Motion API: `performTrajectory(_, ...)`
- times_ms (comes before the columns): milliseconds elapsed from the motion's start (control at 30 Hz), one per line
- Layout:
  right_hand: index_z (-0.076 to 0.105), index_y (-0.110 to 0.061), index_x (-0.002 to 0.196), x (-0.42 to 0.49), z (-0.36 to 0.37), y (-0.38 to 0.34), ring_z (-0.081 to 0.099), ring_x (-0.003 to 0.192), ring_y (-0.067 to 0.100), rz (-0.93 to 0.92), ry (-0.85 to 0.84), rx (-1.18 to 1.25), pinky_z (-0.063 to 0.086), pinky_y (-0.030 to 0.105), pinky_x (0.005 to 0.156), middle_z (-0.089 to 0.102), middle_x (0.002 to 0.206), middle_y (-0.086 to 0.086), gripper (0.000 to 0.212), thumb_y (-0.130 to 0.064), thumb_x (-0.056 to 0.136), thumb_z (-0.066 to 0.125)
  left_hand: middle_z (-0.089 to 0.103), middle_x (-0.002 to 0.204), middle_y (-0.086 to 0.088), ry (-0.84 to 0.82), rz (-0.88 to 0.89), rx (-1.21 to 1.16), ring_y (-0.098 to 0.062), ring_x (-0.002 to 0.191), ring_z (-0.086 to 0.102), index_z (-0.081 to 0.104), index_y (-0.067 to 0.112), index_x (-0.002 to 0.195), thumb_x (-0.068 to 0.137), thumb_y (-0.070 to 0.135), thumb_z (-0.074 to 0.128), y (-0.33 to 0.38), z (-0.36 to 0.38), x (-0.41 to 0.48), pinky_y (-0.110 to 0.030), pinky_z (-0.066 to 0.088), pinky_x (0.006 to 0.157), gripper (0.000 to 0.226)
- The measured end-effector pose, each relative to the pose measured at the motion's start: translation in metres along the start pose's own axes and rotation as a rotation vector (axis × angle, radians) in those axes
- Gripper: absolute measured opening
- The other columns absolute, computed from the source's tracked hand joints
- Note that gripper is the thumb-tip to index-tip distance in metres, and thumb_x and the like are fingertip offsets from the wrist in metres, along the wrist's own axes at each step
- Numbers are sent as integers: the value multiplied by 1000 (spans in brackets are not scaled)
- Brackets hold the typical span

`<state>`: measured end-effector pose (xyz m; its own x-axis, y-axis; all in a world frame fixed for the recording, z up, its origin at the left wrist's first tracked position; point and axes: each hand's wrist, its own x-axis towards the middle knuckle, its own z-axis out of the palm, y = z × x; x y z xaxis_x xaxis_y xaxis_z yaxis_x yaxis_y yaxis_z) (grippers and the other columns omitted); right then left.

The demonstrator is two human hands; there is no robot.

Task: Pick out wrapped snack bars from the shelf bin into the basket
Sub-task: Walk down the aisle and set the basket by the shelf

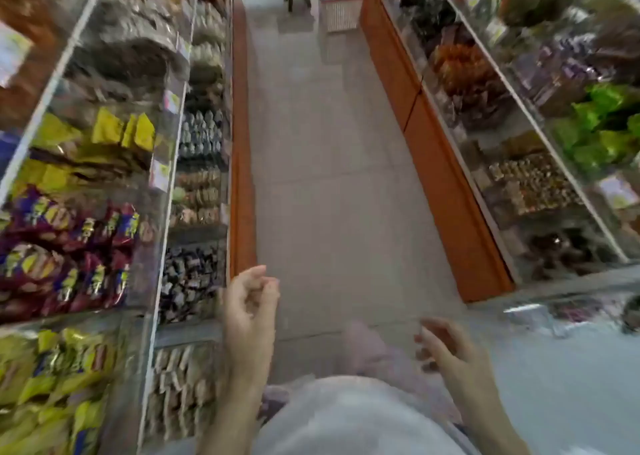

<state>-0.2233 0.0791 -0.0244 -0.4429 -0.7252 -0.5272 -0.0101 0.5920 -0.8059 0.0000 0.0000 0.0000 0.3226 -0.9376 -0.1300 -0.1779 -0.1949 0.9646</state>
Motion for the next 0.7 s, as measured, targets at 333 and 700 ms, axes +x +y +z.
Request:
performTrajectory(333,59,-32,95,182,41,-108,63,77,19,-3,-53,-81,52,30,71,64,85,-1,22,-11,88,61,64,96,-2,-167,-72,126,-17,88,63,59,22,109,90,18,58,31,129,199,-36,53,81,20)
performTrajectory(700,55,-6,112,478,152,-380,58,76,21,-189,-206,-41,50,21,64,59,93,21,22,-1,90,54,65,100,-9,-14,-191,41,-24,92,62,60,25,103,89,9,57,103,213,453,-32,51,80,21)
